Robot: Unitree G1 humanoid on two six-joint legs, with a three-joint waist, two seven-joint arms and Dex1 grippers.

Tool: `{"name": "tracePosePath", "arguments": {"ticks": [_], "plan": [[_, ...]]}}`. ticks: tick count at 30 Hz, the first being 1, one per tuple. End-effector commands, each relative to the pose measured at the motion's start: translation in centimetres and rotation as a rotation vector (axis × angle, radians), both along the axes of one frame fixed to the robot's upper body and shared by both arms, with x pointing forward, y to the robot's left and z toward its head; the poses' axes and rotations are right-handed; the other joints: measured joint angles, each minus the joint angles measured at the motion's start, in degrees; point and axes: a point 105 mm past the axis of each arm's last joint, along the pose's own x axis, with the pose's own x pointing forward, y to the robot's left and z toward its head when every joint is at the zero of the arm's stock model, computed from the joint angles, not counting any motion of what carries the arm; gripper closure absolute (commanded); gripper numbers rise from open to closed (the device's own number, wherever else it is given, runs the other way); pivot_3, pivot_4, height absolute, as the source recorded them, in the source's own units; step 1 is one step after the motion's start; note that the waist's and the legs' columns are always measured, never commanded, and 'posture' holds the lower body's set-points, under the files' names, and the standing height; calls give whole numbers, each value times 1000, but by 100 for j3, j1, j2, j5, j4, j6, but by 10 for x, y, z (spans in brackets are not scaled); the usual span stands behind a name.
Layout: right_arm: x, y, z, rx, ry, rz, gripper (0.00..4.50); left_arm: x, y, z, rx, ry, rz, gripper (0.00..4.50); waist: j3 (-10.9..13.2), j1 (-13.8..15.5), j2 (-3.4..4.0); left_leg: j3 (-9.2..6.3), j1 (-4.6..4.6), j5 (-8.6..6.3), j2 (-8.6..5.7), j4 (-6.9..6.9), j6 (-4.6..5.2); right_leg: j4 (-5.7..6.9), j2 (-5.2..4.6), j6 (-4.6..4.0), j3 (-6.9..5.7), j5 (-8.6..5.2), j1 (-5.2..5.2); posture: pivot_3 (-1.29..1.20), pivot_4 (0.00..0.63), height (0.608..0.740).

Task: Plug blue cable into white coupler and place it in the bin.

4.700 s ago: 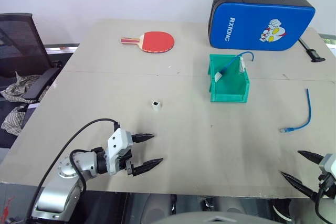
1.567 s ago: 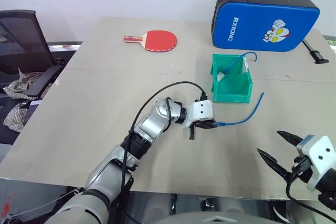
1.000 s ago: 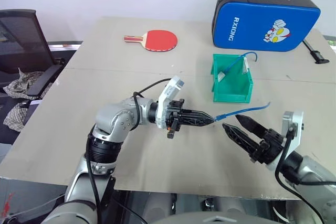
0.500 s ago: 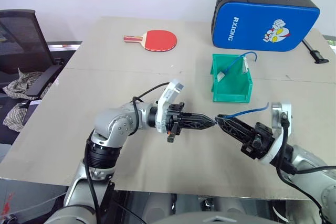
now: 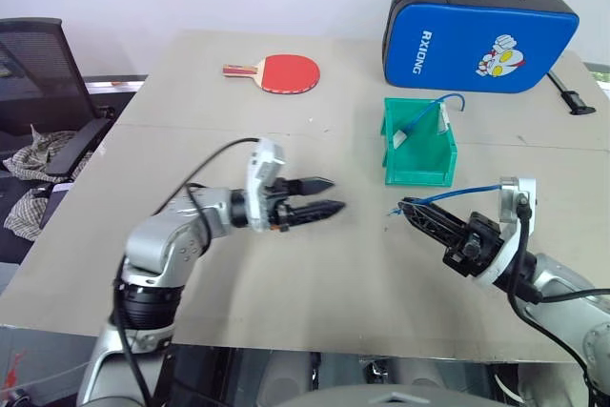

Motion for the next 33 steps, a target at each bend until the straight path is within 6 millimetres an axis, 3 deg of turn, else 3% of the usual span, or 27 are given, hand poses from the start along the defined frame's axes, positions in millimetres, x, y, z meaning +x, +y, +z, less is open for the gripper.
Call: {"name": "tracePosePath", "arguments": {"ticks": [1, 6, 20, 23, 28, 33], "plan": [[0, 0, 3, -1, -45, 4, 4500, 15, 32, 4, 86, -151, 181, 1113, 0, 12, 0, 1, -1, 0, 0, 0, 0, -1, -15, -2, -1, -1, 0, 0, 150, 729], [2, 2, -1, -18, -55, -2, 4500, 24, 51, -16, 160, -162, 307, 1113, 0, 23, -2, 6, -9, 0, -8, 0, 0, -9, -42, 0, -10, 0, 0, 0, 150, 729], [1, 2, -5, -47, -68, -32, 4500, 34, 18, -58, 152, -91, 427, 1113, 1, 14, -5, 7, -9, -3, -9, 0, 5, -6, -49, 9, -16, 7, 0, 0, 150, 729], [0, 1, -5, -55, -71, -35, 4500, 35, 16, -65, 187, -100, 429, 1812, 1, 7, -5, 7, -8, -3, -9, 0, 5, -5, -46, 10, -16, 7, 0, 0, 150, 729], [0, -2, -4, -79, -94, -47, 4500, 36, 15, -65, 181, -112, 397, 3865, 0, 13, -5, 6, -9, -3, -8, 0, 5, -6, -47, 9, -17, 8, 0, 0, 150, 729], [4, 3, -4, -208, -184, -8, 4500, 12, -19, -48, 130, -127, 23, 3918, 1, 11, -5, 8, -9, -3, -9, 0, 5, -6, -47, 8, -17, 6, 0, 0, 150, 729]]}}
